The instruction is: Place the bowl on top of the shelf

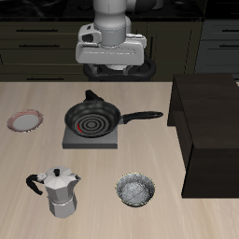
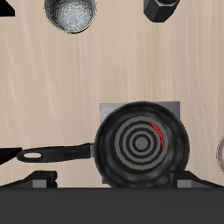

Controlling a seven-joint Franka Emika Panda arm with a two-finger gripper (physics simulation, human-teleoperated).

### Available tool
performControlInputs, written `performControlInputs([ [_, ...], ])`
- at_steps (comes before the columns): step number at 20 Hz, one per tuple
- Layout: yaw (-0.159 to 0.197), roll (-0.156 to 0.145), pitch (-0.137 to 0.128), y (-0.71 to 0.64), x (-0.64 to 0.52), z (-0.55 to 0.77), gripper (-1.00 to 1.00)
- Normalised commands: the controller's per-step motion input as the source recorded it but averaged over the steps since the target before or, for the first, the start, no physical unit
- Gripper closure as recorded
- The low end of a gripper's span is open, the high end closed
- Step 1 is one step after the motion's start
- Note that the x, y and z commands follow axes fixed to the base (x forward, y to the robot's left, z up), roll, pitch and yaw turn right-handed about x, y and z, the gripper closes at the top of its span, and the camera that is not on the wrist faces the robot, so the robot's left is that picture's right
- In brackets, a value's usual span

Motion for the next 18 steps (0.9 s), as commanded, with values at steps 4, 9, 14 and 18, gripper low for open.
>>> performControlInputs([
  [4,0.003,-0.021,0.008,-0.08,0.33,0.02,-1.00],
  [9,-0.007,-0.009,0.009,-0.10,0.27,0.00,-1.00],
  [14,-0.009,-0.030,-0.003,-0.11,0.29,0.06,-1.00],
  [18,0.014,0.006,-0.005,0.01,0.31,0.07,-1.00],
])
